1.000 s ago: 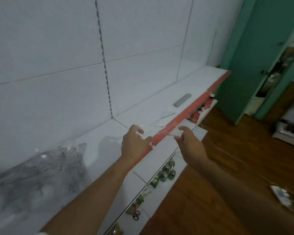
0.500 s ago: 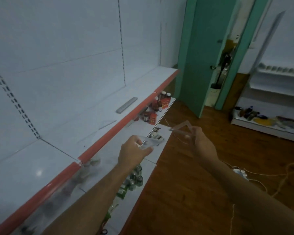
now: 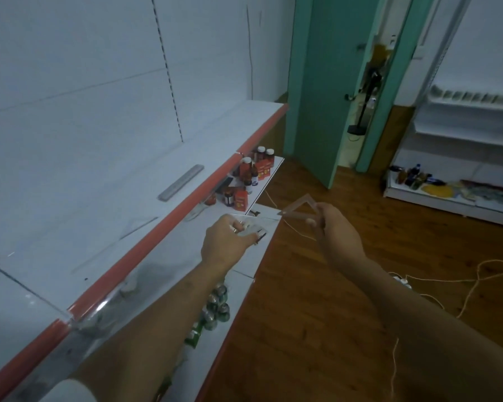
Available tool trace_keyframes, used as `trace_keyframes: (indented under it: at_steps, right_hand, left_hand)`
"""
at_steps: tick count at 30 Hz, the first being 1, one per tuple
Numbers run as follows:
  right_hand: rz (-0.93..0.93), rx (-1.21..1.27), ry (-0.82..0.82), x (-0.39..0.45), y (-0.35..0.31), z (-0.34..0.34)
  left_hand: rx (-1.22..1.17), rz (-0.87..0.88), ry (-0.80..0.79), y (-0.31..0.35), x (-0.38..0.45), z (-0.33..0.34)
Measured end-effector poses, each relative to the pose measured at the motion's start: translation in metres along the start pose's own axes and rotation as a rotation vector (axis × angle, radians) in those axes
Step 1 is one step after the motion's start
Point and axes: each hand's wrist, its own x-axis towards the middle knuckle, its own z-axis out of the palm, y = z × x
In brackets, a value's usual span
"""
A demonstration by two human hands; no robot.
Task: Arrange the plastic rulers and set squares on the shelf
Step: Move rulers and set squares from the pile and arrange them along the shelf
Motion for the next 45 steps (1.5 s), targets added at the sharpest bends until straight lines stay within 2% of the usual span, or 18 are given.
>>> trace_keyframes:
  at_steps: [11,19,24,27,32,38,45]
  right_hand:
    - [-0.056,-0.013,0.037,0.129,-0.005,0.027]
    - [-0.187,0.058,-0.016,0.201,-0.021,0.067]
    - [-0.248,0.134,-0.127,0.246,-0.038,0.101]
    - [-0.401,0.159,-0.199,0.272,-0.048,0.124]
    - [-0.578,0.252,-0.325,0.301,-0.085,0.163]
    - [-0.830,0.342,-0.445,0.282,-0.139,0.211]
    - [-1.039,0.321,-0.581,0.227,-0.208,0.245]
  left_hand:
    - [-0.038,0.097,0.062,0.035,0.123,0.003]
    - [-0.202,0.003,0.162,0.016,0.185,0.004]
    - [-0.245,-0.138,0.311,-0.001,0.217,0.001]
    - [-0.272,-0.203,0.441,-0.010,0.228,-0.009]
    - [-0.205,-0.333,0.657,-0.031,0.224,-0.034]
    - [-0.123,-0.453,0.931,-0.066,0.177,-0.073]
    - [-0.142,-0.611,1.074,-0.107,0.124,-0.120]
